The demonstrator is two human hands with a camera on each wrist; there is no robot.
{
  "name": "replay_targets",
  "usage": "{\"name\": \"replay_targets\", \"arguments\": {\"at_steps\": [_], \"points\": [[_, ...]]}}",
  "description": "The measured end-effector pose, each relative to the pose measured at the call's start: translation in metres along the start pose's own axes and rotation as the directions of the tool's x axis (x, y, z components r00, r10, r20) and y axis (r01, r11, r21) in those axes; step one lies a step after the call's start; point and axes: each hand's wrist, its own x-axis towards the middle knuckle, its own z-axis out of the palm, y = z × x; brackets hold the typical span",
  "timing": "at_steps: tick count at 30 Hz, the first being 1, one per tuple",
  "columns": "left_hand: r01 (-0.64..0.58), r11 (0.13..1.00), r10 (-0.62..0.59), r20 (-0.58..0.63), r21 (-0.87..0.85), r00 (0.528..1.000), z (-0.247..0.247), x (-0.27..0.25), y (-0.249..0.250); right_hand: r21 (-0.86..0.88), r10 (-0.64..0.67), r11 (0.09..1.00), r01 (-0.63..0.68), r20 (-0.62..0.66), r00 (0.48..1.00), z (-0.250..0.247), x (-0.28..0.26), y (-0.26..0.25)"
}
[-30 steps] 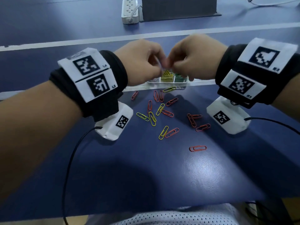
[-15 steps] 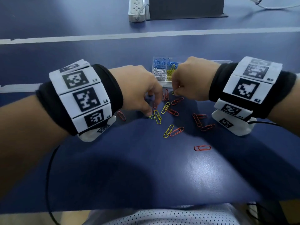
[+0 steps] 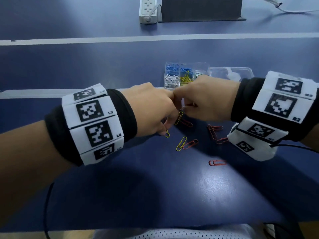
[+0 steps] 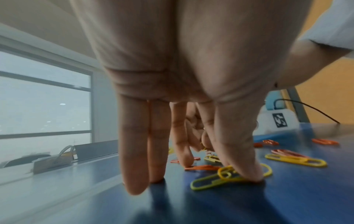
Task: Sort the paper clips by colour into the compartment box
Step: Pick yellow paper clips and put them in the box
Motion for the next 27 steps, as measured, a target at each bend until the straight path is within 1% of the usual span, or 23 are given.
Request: {"name": "replay_targets", "arguments": {"at_steps": [2, 4, 6, 8, 11, 13, 15, 17, 18, 19, 20, 22, 23, 24, 25, 27], "points": [[0.002, 0.994, -0.006, -0.034, -0.108, 0.999, 0.001, -0.003, -0.007, 0.0, -0.031, 1.0, 0.031, -0.008, 0.999, 0.0, 0.0, -0.001], [-0.01, 0.971, -0.007, -0.072, -0.241, 0.997, -0.001, -0.008, -0.013, -0.017, -0.076, 0.997, 0.075, -0.008, 0.997, 0.0, 0.003, -0.002], [-0.048, 0.95, 0.011, -0.123, -0.307, 0.992, -0.003, -0.013, -0.016, -0.043, -0.118, 0.992, 0.119, 0.037, 0.992, 0.0, 0.005, -0.005], [-0.055, 0.939, 0.005, -0.144, -0.34, 0.99, -0.006, -0.016, -0.019, -0.081, -0.146, 0.985, 0.153, 0.084, 0.986, 0.0, 0.008, -0.007], [-0.017, 0.937, -0.023, -0.108, -0.35, 0.994, -0.004, -0.018, -0.019, -0.111, -0.177, 0.975, 0.191, 0.126, 0.976, -0.003, 0.009, -0.009], [-0.026, 0.94, -0.01, -0.104, -0.341, 0.995, 0.001, -0.018, -0.02, -0.119, -0.19, 0.972, 0.204, 0.122, 0.974, -0.003, 0.007, -0.01], [-0.048, 0.939, 0.01, -0.112, -0.34, 0.994, 0.003, -0.017, -0.019, -0.109, -0.2, 0.972, 0.207, 0.076, 0.977, -0.002, 0.006, -0.009], [0.007, 0.931, -0.041, -0.085, -0.366, 0.996, 0.002, -0.017, -0.017, -0.06, -0.186, 0.981, 0.187, 0.022, 0.982, 0.0, 0.006, -0.006], [0.048, 0.922, -0.081, -0.071, -0.385, 0.994, 0.003, -0.016, -0.016, 0.001, -0.157, 0.988, 0.157, 0.001, 0.988, 0.0, 0.006, -0.005], [0.078, 0.906, -0.113, -0.061, -0.416, 0.992, 0.002, -0.016, -0.014, 0.101, -0.116, 0.988, 0.116, 0.0, 0.993, 0.0, 0.005, -0.005], [0.107, 0.897, -0.138, -0.041, -0.429, 0.99, 0.003, -0.017, -0.014, 0.235, -0.076, 0.97, 0.068, 0.025, 0.997, 0.0, 0.004, -0.005], [0.123, 0.901, -0.143, -0.016, -0.415, 0.99, 0.005, -0.017, -0.014, 0.498, -0.018, 0.866, -0.05, 0.131, 0.991, -0.001, 0.001, -0.006], [0.109, 0.917, -0.122, -0.008, -0.384, 0.993, 0.007, -0.017, -0.015, 0.546, -0.009, 0.833, -0.083, 0.164, 0.986, 0.0, 0.0, -0.006], [0.098, 0.937, -0.102, 0.006, -0.335, 0.995, 0.008, -0.017, -0.016, 0.538, -0.018, 0.839, -0.081, 0.176, 0.984, 0.002, -0.002, -0.005], [0.085, 0.954, -0.084, 0.017, -0.287, 0.996, 0.009, -0.016, -0.017, 0.499, -0.03, 0.864, -0.066, 0.182, 0.983, 0.003, -0.003, -0.005], [0.077, 0.972, -0.074, 0.022, -0.223, 0.997, 0.011, -0.013, -0.018, 0.37, -0.045, 0.929, -0.016, 0.158, 0.986, 0.005, -0.006, -0.007]]}}
